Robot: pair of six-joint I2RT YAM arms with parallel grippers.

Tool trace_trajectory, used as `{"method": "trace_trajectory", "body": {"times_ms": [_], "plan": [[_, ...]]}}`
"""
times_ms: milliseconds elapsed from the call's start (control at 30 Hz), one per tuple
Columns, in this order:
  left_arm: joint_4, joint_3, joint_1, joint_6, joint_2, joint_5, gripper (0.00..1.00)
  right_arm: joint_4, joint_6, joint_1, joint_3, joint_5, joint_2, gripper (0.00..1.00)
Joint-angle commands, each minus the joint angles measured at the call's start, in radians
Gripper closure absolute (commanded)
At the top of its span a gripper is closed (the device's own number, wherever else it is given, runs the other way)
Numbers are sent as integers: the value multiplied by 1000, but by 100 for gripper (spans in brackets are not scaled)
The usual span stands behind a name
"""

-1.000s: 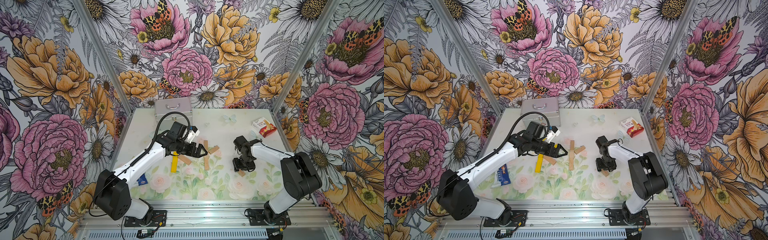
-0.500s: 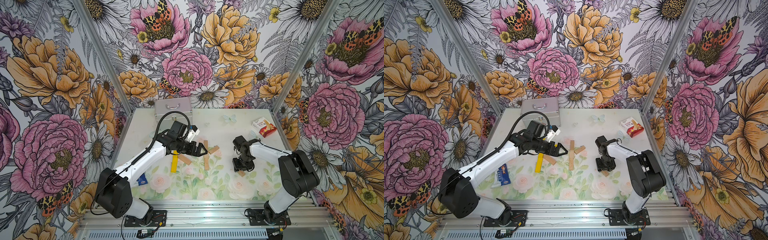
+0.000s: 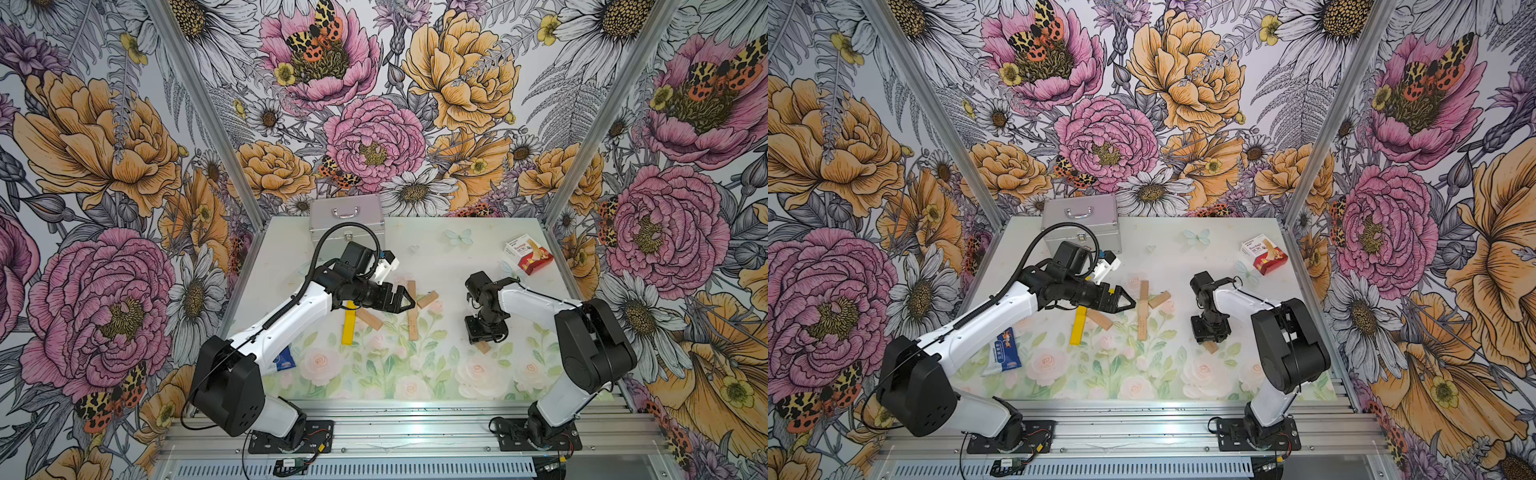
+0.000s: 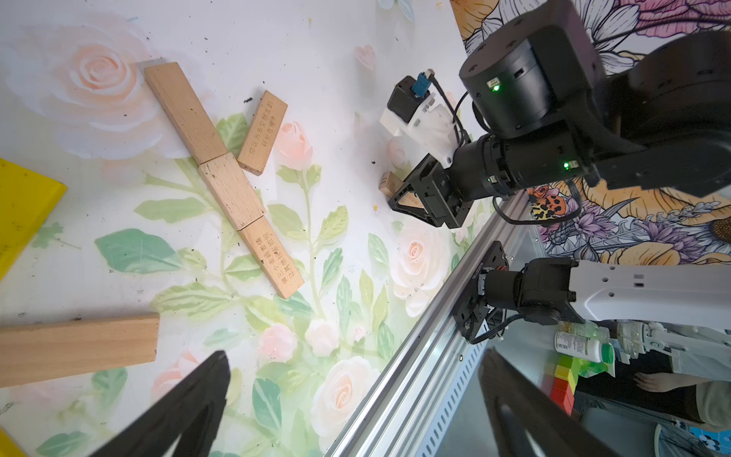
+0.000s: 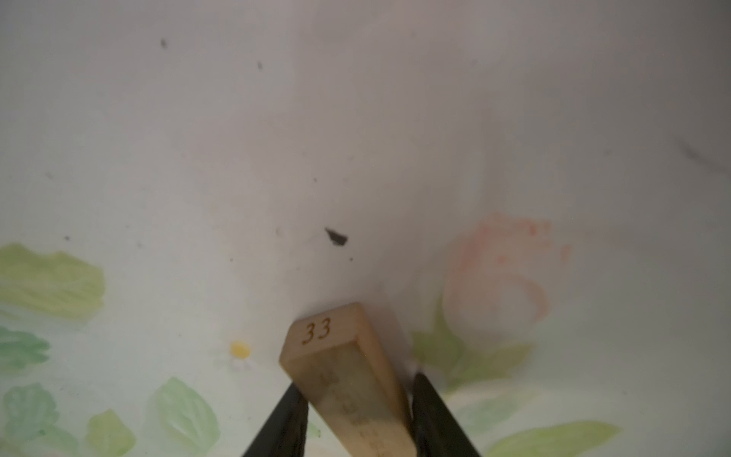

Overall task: Assemble the letter k with building blocks
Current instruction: Pick up the building block from the center of the board.

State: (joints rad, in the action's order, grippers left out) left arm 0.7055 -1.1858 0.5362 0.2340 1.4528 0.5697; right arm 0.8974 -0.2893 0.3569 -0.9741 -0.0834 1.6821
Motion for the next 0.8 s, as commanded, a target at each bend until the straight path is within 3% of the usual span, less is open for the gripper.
{"method": "trace_trajectory", "body": {"times_ms": [0, 767], "plan": [[-15, -25, -13, -4, -4, 24, 1, -15, 10, 7, -21, -21, 21, 58], [-15, -25, -22, -13, 7, 29, 1, -14, 42, 7, -47, -6, -43, 70]]}}
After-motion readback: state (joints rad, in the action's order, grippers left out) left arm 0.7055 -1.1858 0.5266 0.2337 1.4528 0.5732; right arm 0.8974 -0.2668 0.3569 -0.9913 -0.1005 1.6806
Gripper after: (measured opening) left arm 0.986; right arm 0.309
